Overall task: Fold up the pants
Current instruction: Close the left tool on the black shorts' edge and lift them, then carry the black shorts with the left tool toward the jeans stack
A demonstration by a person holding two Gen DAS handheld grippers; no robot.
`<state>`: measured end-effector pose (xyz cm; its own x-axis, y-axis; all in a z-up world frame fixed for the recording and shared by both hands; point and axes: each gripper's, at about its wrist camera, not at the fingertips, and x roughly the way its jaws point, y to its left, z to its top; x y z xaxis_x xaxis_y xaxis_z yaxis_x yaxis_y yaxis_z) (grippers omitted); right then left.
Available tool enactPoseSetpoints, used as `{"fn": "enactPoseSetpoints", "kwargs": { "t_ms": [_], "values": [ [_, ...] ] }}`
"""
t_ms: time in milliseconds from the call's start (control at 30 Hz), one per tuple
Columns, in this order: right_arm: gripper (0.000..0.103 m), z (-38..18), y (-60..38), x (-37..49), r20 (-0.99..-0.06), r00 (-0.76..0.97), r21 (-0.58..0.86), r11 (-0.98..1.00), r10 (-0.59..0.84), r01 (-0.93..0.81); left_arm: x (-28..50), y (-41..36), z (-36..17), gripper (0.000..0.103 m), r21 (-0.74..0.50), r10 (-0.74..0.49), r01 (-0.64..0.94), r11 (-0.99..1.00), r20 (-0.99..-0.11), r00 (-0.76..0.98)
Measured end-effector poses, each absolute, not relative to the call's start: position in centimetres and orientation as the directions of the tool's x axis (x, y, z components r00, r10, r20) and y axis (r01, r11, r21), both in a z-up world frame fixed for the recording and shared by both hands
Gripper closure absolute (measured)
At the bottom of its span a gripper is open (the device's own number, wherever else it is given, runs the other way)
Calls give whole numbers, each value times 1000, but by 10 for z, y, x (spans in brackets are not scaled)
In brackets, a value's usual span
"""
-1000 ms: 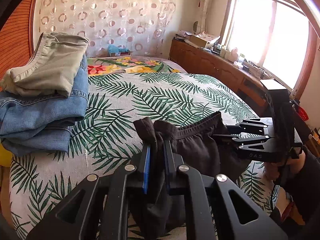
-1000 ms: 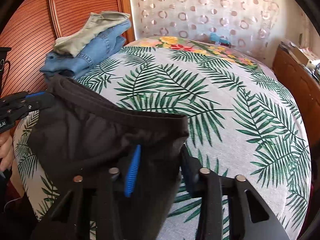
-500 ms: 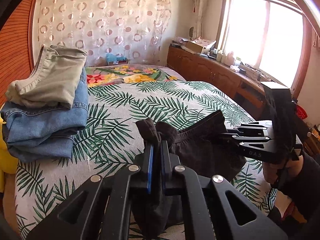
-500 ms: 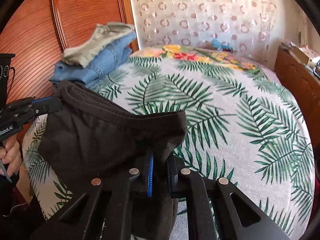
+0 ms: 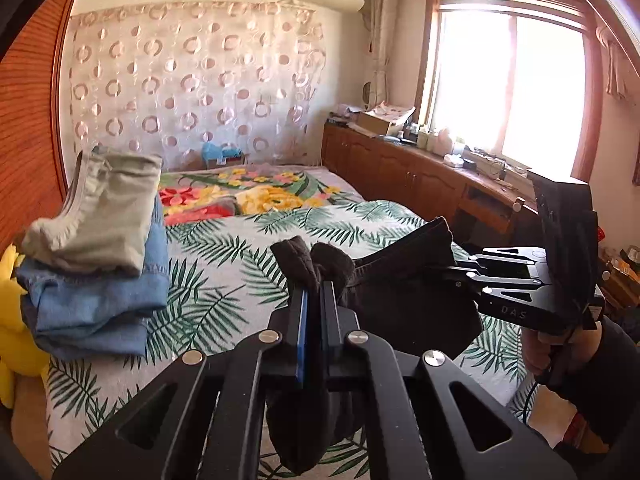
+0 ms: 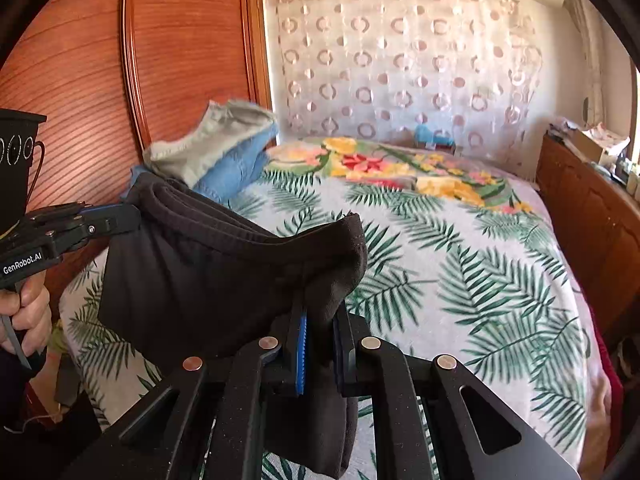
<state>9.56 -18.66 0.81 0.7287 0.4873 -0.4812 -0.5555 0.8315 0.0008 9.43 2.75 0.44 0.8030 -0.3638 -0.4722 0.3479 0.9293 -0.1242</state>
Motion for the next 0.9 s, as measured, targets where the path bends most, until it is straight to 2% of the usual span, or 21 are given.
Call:
{"fn": "enactPoseSetpoints", "kwargs": {
  "t_ms": [467,900],
  "values": [
    [93,59,-207,70,-380,791,-63,840,479,-539,102,19,46,97,-79,-379,380,922,-394,837],
    [93,56,-195,99,-388,774,-87,817,499,-570,120,30,40,97,-91,-346,340,936,-409,844]
  ]
}}
